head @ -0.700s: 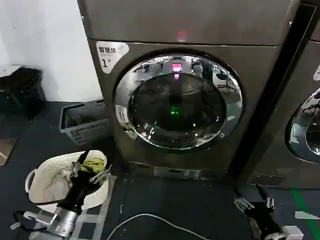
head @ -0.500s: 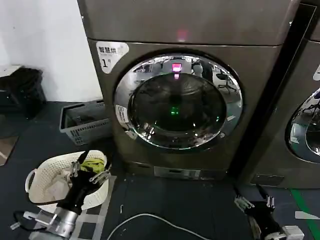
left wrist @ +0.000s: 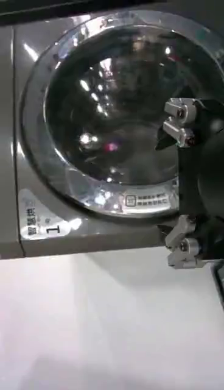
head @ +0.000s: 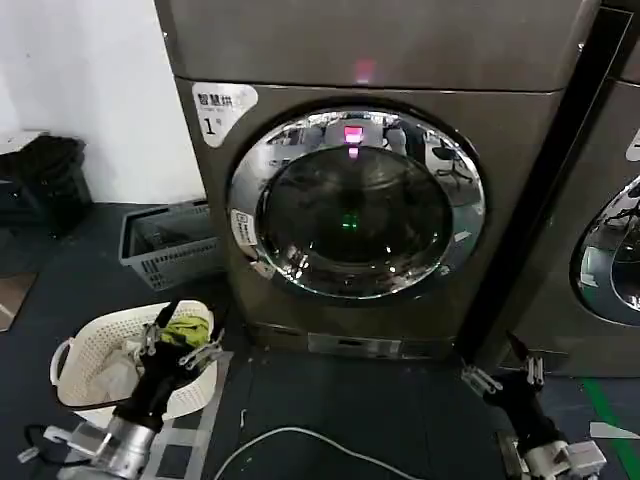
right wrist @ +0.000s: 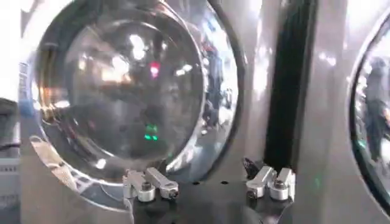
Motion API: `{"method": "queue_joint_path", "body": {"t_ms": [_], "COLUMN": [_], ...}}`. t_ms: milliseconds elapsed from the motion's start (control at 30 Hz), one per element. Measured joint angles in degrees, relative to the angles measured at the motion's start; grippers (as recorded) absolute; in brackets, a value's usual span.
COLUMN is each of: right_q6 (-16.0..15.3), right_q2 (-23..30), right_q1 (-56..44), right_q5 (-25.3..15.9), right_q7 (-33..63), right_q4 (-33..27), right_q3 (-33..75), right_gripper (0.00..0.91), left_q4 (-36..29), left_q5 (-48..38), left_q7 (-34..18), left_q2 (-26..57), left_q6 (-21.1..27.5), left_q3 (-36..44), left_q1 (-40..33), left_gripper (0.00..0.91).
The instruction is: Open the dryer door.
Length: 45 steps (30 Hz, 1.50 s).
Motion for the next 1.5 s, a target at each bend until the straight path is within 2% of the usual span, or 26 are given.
{"method": "queue_joint_path", "body": {"t_ms": [333,433,800,1033,1500], "right_q6": [3.4,3.6,5.0,5.1,4.9], "right_q2": [-5.7,-7.0,-10.4,-11.1,-8.7], "right_q1": [8.5,10.7,20.0,27.0,39.7], "right_q5": [5.2,6.3,8.3,10.9,10.4], "right_q7": [-2.8,-3.4,-6.3,-6.8,-6.5], "right_q4": [-4.4,-5.7,-10.6,-13.9,-20.9], "right_q3": [-5.5,-7.5,-15.9,-21.5,-33.0], "right_gripper": [0.907,0.907,0.907,0.907,0.907], "left_q4": [-1.0,-1.4,-1.8,-2.0,-2.3], "left_q5": [0.0,0.0,0.5,0.8,1.9], "left_q7": [-0.1,-0.4,-0.4,-0.3,-0.1], "left_q2": [-0.4,-0.6,-1.1,-1.6,-2.4], "left_q6": [-0.6,-0.8,-0.9,-1.0,-1.3], "left_q3": [-0.8,-0.9,-0.9,-1.0,-1.0], "left_q1": [1.4,1.7,2.2,2.5,2.9], "left_gripper": [0.907,0.907,0.907,0.907,0.907]}}
